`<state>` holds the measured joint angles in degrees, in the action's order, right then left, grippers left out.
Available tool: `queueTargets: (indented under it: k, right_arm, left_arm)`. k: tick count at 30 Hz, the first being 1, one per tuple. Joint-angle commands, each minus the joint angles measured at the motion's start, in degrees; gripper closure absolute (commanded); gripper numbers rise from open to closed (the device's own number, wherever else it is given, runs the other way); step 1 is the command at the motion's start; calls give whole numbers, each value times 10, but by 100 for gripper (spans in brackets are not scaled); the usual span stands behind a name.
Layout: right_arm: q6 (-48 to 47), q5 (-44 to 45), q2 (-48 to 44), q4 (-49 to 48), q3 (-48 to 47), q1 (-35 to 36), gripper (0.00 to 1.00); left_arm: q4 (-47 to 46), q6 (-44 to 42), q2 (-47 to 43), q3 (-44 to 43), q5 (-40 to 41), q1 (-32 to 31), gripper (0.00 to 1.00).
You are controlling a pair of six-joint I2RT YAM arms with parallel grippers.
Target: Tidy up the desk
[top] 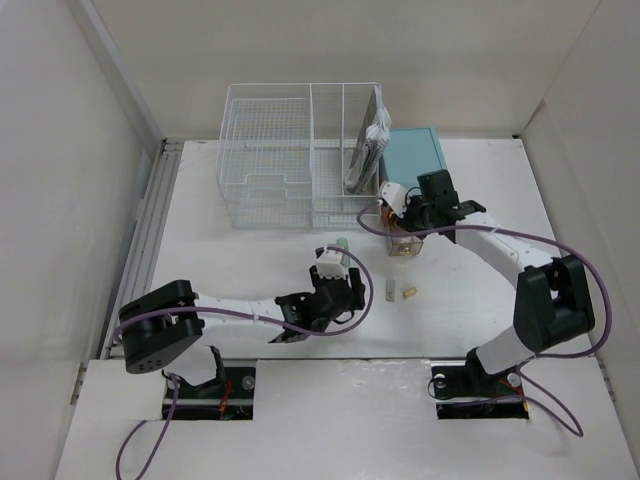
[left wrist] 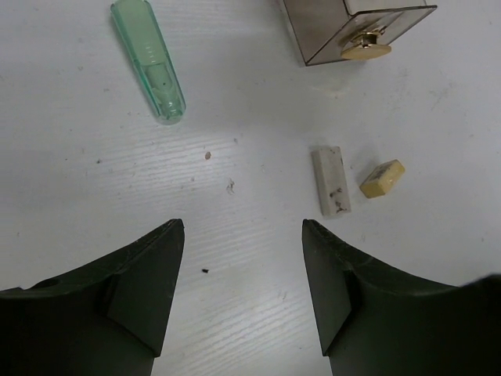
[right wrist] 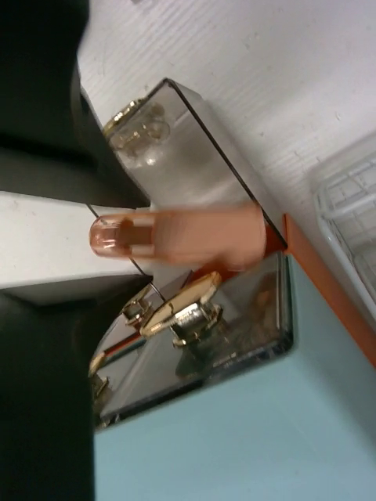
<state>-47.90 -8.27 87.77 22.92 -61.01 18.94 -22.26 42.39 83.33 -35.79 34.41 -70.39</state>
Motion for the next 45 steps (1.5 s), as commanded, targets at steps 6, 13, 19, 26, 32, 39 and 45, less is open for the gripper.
queueTargets:
  k: [6, 13, 19, 26, 32, 39, 45]
  right_arm:
    - [47, 7, 0, -38, -31, 10, 47]
    - [97, -67, -44, -27, -26, -21, 49]
    - [138, -163, -121, -3, -26, -66, 49]
    - [160, -241, -200, 7, -31, -138, 49]
    - [179, -301, -251, 19, -26, -187, 49]
    - [190, -326, -283, 13, 2, -214, 49]
    - [195, -333, -293, 2, 32, -227, 49]
  left_arm:
    - [52, -51, 50, -94, 33, 66, 42]
    - [57, -100, 132, -162, -9, 134, 45]
    - [85, -131, 187, -217, -37, 162, 45]
    - [111, -137, 238, -246, -53, 173, 51]
    - [165, -137, 280, -295, -42, 173, 55]
    - [178, -137, 274, -295, -36, 173, 87]
    - [178, -155, 216, -295, -30, 151, 91]
